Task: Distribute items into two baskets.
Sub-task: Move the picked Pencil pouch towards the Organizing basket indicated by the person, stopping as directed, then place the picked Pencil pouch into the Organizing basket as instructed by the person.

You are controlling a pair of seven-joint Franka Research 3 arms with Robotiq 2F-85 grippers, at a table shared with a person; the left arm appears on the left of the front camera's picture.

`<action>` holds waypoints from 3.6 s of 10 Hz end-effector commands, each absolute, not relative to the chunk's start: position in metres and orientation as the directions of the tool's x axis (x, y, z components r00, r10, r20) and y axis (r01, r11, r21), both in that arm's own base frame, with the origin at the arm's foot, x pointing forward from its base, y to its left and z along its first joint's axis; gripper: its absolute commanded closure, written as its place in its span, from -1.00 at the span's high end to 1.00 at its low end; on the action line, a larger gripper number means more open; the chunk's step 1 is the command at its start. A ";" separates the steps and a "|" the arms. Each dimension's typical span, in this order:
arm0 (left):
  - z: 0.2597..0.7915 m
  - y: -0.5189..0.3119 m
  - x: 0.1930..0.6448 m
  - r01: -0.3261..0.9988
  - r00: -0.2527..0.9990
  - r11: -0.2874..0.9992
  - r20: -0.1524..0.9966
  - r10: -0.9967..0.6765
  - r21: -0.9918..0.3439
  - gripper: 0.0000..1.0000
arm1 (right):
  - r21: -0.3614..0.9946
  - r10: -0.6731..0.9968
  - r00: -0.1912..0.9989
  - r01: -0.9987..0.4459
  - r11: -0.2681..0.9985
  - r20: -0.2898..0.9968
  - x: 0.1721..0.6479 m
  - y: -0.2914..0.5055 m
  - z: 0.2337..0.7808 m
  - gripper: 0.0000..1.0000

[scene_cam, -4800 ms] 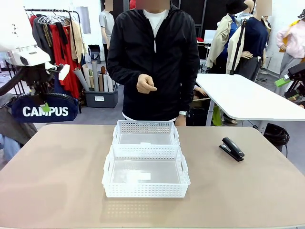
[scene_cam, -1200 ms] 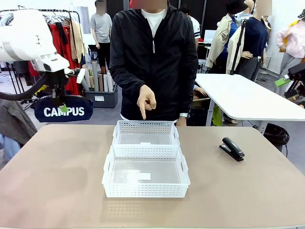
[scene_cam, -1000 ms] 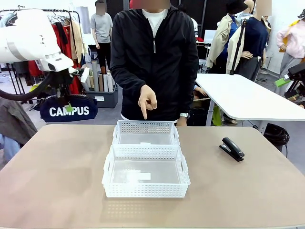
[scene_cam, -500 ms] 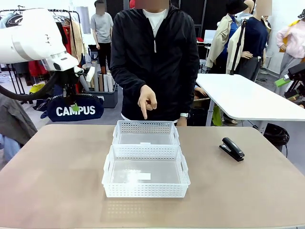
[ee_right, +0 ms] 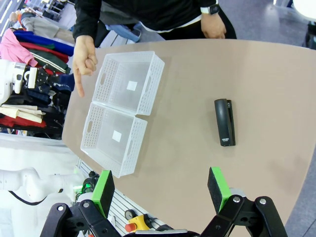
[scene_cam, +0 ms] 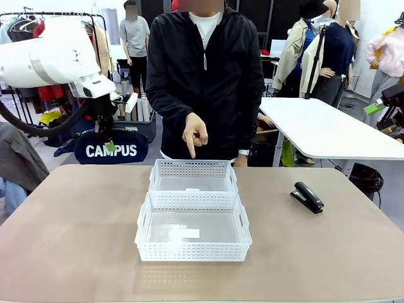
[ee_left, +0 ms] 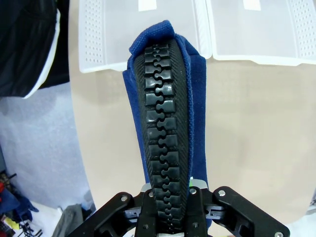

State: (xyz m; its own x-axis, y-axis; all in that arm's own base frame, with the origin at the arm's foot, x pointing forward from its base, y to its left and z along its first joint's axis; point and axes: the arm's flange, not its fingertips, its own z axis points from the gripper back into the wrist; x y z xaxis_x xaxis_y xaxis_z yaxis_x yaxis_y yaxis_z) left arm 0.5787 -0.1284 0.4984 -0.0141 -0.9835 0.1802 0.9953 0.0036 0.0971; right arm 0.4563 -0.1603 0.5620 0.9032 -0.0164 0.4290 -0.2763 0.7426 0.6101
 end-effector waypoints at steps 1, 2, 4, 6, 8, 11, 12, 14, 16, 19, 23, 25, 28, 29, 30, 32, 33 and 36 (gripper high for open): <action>0.495 -0.133 0.584 0.994 -0.030 -0.011 0.185 -0.982 0.106 -1.00 | 0.604 -0.020 0.898 -0.279 0.747 0.439 0.457 -0.160 0.564 1.00; 0.493 -0.139 0.587 0.994 -0.032 -0.011 0.200 -0.979 0.106 -1.00 | 0.604 -0.020 0.898 -0.279 0.747 0.439 0.457 -0.160 0.564 1.00; 0.485 -0.150 0.590 0.993 -0.027 -0.001 0.217 -0.976 0.119 -1.00 | 0.604 -0.020 0.898 -0.279 0.747 0.439 0.457 -0.160 0.564 1.00; 0.480 -0.157 0.592 0.992 -0.015 0.016 0.242 -0.970 0.125 -1.00 | 0.604 -0.020 0.898 -0.279 0.747 0.439 0.457 -0.160 0.564 1.00; 0.472 -0.164 0.596 0.994 -0.017 0.009 0.231 -0.973 0.110 -1.00 | 0.604 -0.020 0.898 -0.279 0.747 0.439 0.457 -0.160 0.564 1.00; 0.465 -0.176 0.602 0.993 -0.016 0.013 0.246 -0.969 0.116 -1.00 | 0.604 -0.020 0.898 -0.279 0.747 0.439 0.457 -0.160 0.564 1.00; 0.466 -0.168 0.599 0.993 -0.017 0.009 0.220 -0.975 0.121 -1.00 | 0.604 -0.020 0.898 -0.279 0.747 0.439 0.457 -0.160 0.564 1.00; 0.487 -0.082 0.572 0.990 0.083 0.094 0.107 -0.991 0.102 -1.00 | 0.604 -0.020 0.898 -0.279 0.747 0.439 0.457 -0.160 0.564 1.00; 0.512 -0.028 0.533 0.984 0.153 0.158 0.054 -0.987 0.087 -1.00 | 0.604 -0.020 0.898 -0.279 0.747 0.439 0.457 -0.160 0.564 1.00; 0.526 -0.015 0.518 0.974 0.215 0.219 0.069 -0.974 0.063 -1.00 | 0.604 -0.020 0.898 -0.279 0.747 0.439 0.457 -0.160 0.564 1.00; 0.532 -0.001 0.516 0.977 0.194 0.199 0.069 -0.978 0.071 -1.00 | 0.604 -0.020 0.898 -0.279 0.747 0.439 0.457 -0.160 0.564 1.00; 0.532 -0.001 0.516 0.977 0.194 0.199 0.069 -0.978 0.071 -1.00 | 0.604 -0.020 0.898 -0.279 0.747 0.439 0.457 -0.160 0.564 1.00; 0.532 -0.001 0.516 0.977 0.194 0.199 0.069 -0.978 0.071 -1.00 | 0.604 -0.020 0.898 -0.279 0.747 0.439 0.457 -0.160 0.564 1.00; 0.532 -0.001 0.516 0.977 0.194 0.199 0.069 -0.978 0.071 -1.00 | 0.604 -0.020 0.898 -0.279 0.747 0.439 0.457 -0.160 0.564 1.00; 0.532 -0.001 0.516 0.977 0.194 0.199 0.069 -0.978 0.071 -1.00 | 0.604 -0.020 0.898 -0.279 0.747 0.439 0.457 -0.160 0.564 1.00; 0.532 -0.001 0.516 0.977 0.194 0.199 0.069 -0.978 0.071 -1.00 | 0.604 -0.020 0.898 -0.279 0.747 0.439 0.457 -0.160 0.564 1.00; 0.532 -0.001 0.516 0.977 0.194 0.199 0.069 -0.978 0.071 -1.00 | 0.604 -0.020 0.898 -0.279 0.747 0.439 0.457 -0.160 0.564 1.00; 0.532 -0.001 0.516 0.977 0.194 0.199 0.069 -0.978 0.071 -1.00 | 0.604 -0.020 0.898 -0.279 0.747 0.439 0.457 -0.160 0.564 1.00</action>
State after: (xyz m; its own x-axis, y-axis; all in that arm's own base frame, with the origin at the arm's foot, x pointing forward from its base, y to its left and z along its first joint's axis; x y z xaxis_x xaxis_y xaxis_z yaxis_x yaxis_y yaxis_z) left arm 0.5148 -0.0047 0.5307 0.2053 -0.9760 0.0723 0.9761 0.2096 0.0577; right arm 0.4564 -0.1604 0.5618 0.9033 -0.0166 0.4286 -0.2758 0.7427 0.6101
